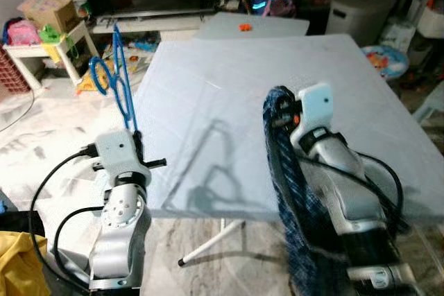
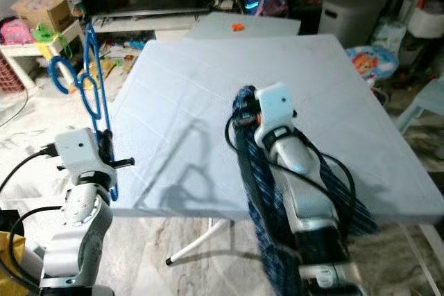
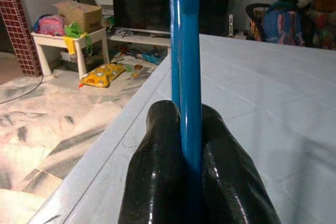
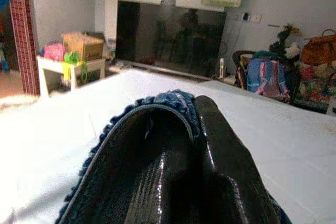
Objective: Hang hanger
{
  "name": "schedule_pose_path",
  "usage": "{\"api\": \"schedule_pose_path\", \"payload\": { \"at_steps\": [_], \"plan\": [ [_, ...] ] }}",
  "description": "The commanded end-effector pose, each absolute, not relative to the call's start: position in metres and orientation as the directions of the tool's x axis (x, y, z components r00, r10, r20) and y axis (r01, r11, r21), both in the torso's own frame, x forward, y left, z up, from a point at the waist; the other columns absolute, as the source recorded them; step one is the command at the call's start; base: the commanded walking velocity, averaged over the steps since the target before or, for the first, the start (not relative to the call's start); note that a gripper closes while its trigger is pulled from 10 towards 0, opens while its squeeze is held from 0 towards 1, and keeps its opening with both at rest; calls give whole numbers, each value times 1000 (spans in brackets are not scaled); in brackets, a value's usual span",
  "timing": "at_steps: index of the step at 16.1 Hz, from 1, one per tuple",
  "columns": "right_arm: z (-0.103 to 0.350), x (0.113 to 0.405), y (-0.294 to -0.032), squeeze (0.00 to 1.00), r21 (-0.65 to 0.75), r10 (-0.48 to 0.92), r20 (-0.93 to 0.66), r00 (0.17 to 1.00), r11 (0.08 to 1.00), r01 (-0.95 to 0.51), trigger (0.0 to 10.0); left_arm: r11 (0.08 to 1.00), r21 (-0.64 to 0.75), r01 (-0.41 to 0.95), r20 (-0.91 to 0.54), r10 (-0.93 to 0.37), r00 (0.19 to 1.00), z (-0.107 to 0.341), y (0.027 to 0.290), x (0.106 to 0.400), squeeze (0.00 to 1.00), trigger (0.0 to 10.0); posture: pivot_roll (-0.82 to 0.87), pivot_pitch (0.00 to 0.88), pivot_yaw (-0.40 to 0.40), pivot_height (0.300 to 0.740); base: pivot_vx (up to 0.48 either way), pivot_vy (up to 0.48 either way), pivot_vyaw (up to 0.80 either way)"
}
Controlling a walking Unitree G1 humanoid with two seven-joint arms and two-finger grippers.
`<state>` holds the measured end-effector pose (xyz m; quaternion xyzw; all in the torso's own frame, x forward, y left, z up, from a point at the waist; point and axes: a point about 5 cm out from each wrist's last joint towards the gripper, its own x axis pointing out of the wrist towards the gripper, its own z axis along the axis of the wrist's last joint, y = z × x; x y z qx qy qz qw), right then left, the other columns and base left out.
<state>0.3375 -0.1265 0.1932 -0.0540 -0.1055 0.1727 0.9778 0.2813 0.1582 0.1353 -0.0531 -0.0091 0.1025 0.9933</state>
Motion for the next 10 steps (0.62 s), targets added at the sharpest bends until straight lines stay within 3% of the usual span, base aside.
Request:
{"api": "schedule_pose_path", "payload": {
  "at_steps": [1,5,8,10],
  "plan": [
    [202,345,-125,0,-146,346,201,917,936,-321,10000,975,-106,-196,18,198,980,139,157,282,0,10000,-114,19,55,740,0,0,0],
    [242,384,-89,0,-100,489,193,851,872,-478,10000,977,-121,-175,20,178,984,139,151,285,0,10000,-111,5,42,740,0,0,0],
    [299,410,-70,0,-75,499,231,835,865,-496,10000,973,-139,-185,29,191,981,140,150,285,0,10000,-88,0,15,740,0,0,0],
    [362,414,-75,0,-69,412,359,837,906,-417,10000,968,-149,-200,40,208,977,142,152,284,0,10000,-64,0,-4,740,0,0,0]
  ]
}}
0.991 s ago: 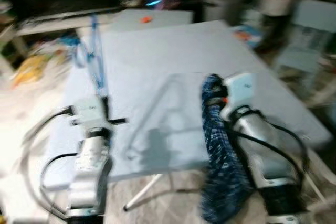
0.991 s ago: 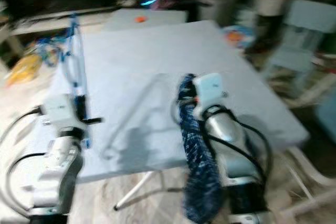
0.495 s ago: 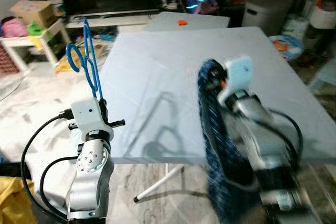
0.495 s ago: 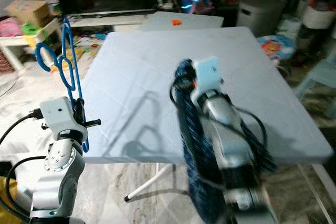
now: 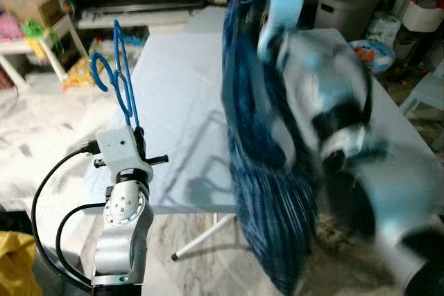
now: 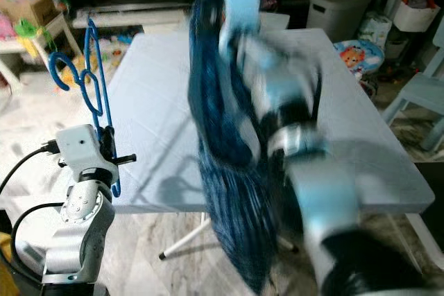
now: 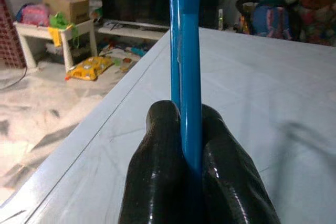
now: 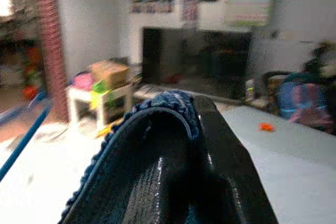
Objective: Hang hanger
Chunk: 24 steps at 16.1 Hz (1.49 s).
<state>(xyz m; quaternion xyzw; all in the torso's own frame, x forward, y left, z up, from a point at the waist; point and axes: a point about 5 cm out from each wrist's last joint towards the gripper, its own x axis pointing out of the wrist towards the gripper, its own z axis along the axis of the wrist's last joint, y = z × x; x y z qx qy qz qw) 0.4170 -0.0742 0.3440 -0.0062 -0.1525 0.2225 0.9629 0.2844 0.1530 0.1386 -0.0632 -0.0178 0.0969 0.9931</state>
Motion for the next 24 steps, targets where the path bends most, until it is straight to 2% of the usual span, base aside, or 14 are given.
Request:
{"api": "schedule_pose_path", "payload": {
  "at_steps": [1,2,3,7,9,10,11,12,13,14,18,20,22,24],
  "plan": [
    [378,413,-77,0,-68,390,397,831,915,-397,10000,968,-150,-202,42,210,977,143,152,284,0,10000,-60,0,-8,740,0,0,0],
    [399,410,-82,0,-79,361,453,815,927,-366,10000,967,-150,-205,44,214,976,143,152,284,0,10000,-55,0,-12,740,0,0,0],
    [429,404,-93,0,-137,295,531,795,955,-263,10000,967,-150,-207,48,217,975,143,153,284,0,10000,-52,0,-18,740,0,0,0],
    [451,398,-119,0,-162,206,597,775,977,-135,10000,964,-158,-212,52,222,974,143,152,284,0,10000,-64,0,-25,740,0,0,0],
    [404,413,-124,0,-246,260,475,841,957,-156,10000,965,-168,-199,47,210,977,142,146,285,0,10000,-64,0,-22,740,0,0,0],
    [356,422,-125,0,-339,303,327,895,922,-189,10000,967,-171,-187,47,197,979,142,145,285,0,10000,-67,0,-17,740,0,0,0],
    [321,425,-128,0,-364,345,225,911,897,-250,10000,969,-171,-179,44,189,981,141,144,284,0,10000,-68,0,-16,740,0,0,0],
    [293,424,-132,137,-365,383,146,912,878,-310,10000,970,-169,-176,39,185,982,140,145,285,0,10000,-74,0,-9,740,0,0,0],
    [278,424,-133,1000,-330,414,88,906,870,-365,10000,970,-169,-173,37,182,983,139,145,285,0,10000,-76,0,-6,740,0,0,0],
    [250,421,-139,1000,-326,416,-3,910,859,-394,10000,972,-169,-164,34,172,984,139,144,286,0,10000,-78,0,-1,740,0,0,0],
    [210,415,-163,1000,-349,328,-145,934,866,-358,10000,974,-172,-146,29,153,988,138,141,283,0,10000,-78,0,8,740,0,0,0],
    [203,412,-171,1000,-360,298,-154,942,871,-334,10000,975,-170,-145,25,151,988,137,142,282,0,10000,-79,0,9,740,0,0,0],
    [191,408,-189,1000,-448,203,-159,966,857,-254,10000,975,-168,-144,19,149,989,136,143,281,0,10000,-85,0,16,740,0,0,0],
    [174,400,-210,1000,-472,118,-200,973,858,-201,10000,976,-168,-135,12,139,990,135,142,280,0,10000,-90,0,25,740,0,0,0]
  ]
}}
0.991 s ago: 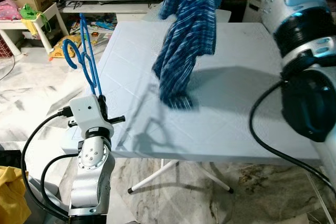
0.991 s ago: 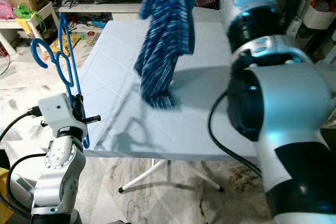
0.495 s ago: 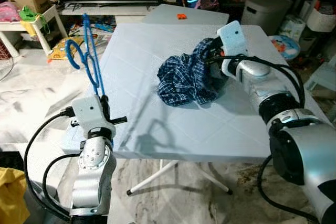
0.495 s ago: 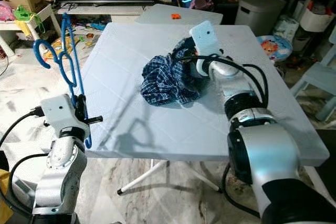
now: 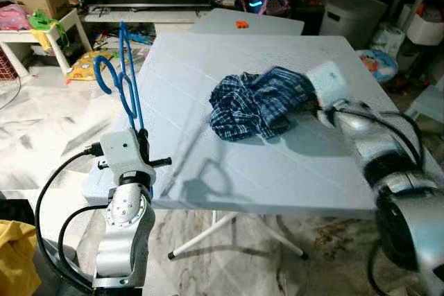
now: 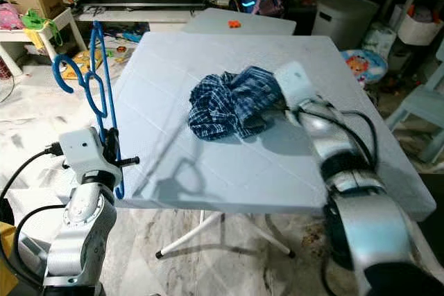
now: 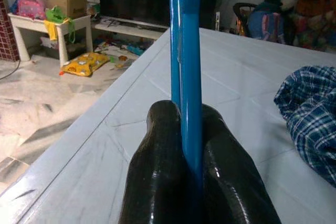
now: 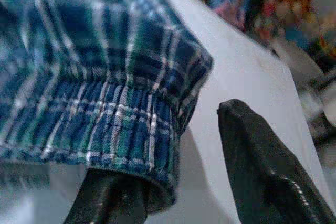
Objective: Hang hanger
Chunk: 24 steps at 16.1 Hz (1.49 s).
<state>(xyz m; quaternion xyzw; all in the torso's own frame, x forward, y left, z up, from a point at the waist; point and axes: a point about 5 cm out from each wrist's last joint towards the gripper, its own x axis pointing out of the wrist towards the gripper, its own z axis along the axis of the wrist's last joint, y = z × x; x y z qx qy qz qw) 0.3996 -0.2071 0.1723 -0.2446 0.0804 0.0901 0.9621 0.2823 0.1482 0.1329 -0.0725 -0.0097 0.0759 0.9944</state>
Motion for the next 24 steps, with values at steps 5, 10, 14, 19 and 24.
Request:
{"api": "schedule_pose_path", "payload": {
  "at_steps": [5,10,14,19,24],
  "plan": [
    [138,380,-217,1000,-431,206,-363,909,827,-360,10000,981,-162,-107,-2,108,994,134,141,281,0,10000,-94,12,43,740,0,0,0],
    [153,370,-232,1000,-418,375,-434,819,722,-552,10000,983,-160,-93,-16,92,996,132,140,279,0,10000,-93,12,45,740,0,0,0],
    [170,358,-240,1000,-423,482,-463,743,617,-664,10000,983,-160,-85,-22,83,996,132,139,280,0,10000,-94,12,47,740,0,0,0],
    [163,334,-234,1000,-343,611,-583,536,413,-844,10000,985,-160,-71,-34,67,997,131,138,280,0,10000,-97,10,48,740,0,0,0],
    [158,321,-178,1000,-188,795,-492,354,300,-935,10000,984,-162,-68,-44,62,997,129,137,280,0,10000,-95,7,43,740,0,0,0]
  ]
}}
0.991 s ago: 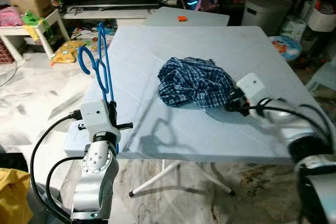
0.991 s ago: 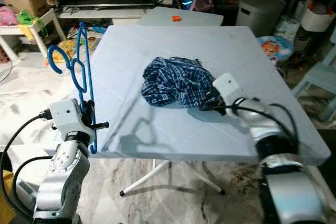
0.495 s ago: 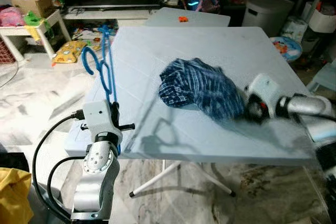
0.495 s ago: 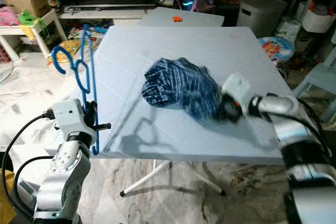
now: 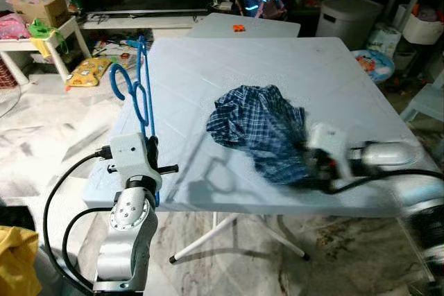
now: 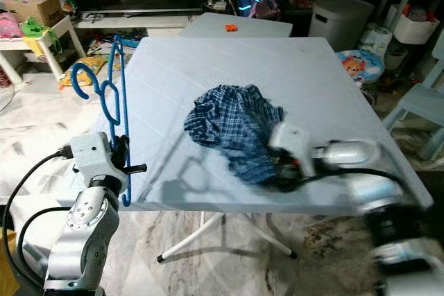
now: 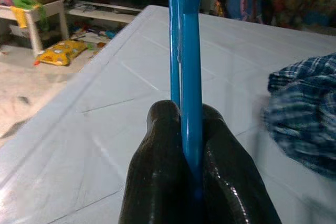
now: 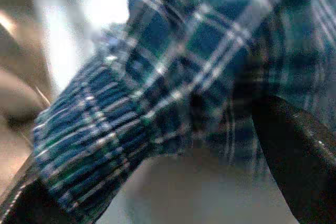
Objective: Hang hanger
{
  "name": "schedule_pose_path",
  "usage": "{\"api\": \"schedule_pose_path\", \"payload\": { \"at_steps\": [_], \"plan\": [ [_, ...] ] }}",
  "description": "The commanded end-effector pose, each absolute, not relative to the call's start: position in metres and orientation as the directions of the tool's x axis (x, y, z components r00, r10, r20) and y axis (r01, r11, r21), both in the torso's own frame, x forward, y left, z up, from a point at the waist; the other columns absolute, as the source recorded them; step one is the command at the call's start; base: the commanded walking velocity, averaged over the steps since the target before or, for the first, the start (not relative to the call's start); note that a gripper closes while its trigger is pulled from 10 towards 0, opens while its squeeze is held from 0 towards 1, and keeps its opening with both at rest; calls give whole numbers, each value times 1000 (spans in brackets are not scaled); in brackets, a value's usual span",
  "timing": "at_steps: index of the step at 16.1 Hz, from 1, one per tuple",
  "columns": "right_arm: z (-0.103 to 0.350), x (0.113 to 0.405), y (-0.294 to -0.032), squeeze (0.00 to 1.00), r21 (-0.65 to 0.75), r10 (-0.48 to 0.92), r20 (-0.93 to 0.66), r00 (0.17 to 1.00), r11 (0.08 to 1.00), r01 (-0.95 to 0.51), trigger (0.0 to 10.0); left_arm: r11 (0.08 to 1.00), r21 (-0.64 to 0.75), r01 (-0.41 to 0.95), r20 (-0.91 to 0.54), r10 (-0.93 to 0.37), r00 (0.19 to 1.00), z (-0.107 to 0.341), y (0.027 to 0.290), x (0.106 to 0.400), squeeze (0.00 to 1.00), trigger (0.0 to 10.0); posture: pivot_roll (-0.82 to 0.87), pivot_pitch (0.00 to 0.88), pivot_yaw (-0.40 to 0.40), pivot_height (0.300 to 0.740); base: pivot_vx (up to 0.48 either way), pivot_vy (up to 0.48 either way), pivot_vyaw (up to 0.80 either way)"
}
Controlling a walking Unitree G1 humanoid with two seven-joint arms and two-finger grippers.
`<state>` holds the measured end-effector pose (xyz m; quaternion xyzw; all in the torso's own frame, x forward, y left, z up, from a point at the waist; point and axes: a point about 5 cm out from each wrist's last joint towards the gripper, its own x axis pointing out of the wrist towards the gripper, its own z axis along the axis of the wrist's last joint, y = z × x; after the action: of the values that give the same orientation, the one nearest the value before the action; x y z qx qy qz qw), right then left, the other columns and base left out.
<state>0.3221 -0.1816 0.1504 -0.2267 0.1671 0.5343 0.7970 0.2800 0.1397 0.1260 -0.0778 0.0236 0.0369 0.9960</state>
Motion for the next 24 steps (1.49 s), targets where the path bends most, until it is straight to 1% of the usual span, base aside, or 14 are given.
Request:
{"api": "schedule_pose_path", "payload": {
  "at_steps": [1,2,3,5,6,7,9,10,11,14,15,18,22,24],
  "plan": [
    [157,321,-161,969,-152,830,-450,330,293,-944,10000,984,-163,-68,-44,62,997,129,137,280,0,10000,-97,5,43,740,0,0,0],
    [155,328,-142,800,-141,831,-404,381,355,-924,10000,984,-163,-67,-44,61,997,129,137,280,0,10000,-97,3,42,740,0,0,0],
    [155,350,-119,671,-33,782,-334,526,548,-836,10000,984,-164,-66,-41,60,997,130,136,281,0,10000,-96,2,42,740,0,0,0],
    [159,372,-108,631,81,687,-290,667,712,-698,10000,984,-165,-67,-39,61,997,131,136,282,0,10000,-88,0,39,740,0,0,0],
    [174,390,-110,604,213,554,-222,802,831,-514,10000,984,-165,-68,-38,63,997,131,136,282,0,10000,-82,0,36,740,0,0,0],
    [197,410,-140,549,355,245,-168,955,919,-173,10000,984,-161,-79,-36,74,997,131,139,281,0,10000,-78,0,29,740,0,0,0],
    [210,415,-162,439,404,83,-133,988,915,-23,10000,983,-161,-89,-36,84,996,130,141,280,0,10000,-76,0,21,740,0,0,0],
    [237,417,-191,176,331,-139,-42,989,932,145,10000,982,-164,-99,-37,94,995,130,141,279,0,10000,-76,0,14,740,0,0,0],
    [244,417,-198,16,295,-197,-18,980,936,194,10000,981,-166,-99,-37,94,995,130,140,278,0,10000,-78,0,13,740,0,0,0],
    [247,420,-183,0,-24,-79,40,996,997,80,10000,981,-172,-92,-38,87,995,129,137,278,0,10000,-85,0,22,740,0,0,0],
    [218,416,-158,0,-250,148,-104,983,953,-170,10000,982,-171,-86,-37,81,996,129,137,279,0,10000,-86,0,25,740,0,0,0],
    [172,399,-155,0,-484,333,-272,903,763,-428,10000,982,-170,-84,-36,79,996,130,138,280,0,10000,-87,0,28,740,0,0,0],
    [165,389,-178,0,-532,401,-391,828,636,-559,10000,982,-172,-74,-46,67,997,128,136,279,0,10000,-94,0,33,740,0,0,0],
    [182,395,-200,0,-703,271,-294,917,589,-399,10000,983,-170,-74,-44,68,997,128,136,281,0,10000,-95,0,32,740,0,0,0]
  ]
}}
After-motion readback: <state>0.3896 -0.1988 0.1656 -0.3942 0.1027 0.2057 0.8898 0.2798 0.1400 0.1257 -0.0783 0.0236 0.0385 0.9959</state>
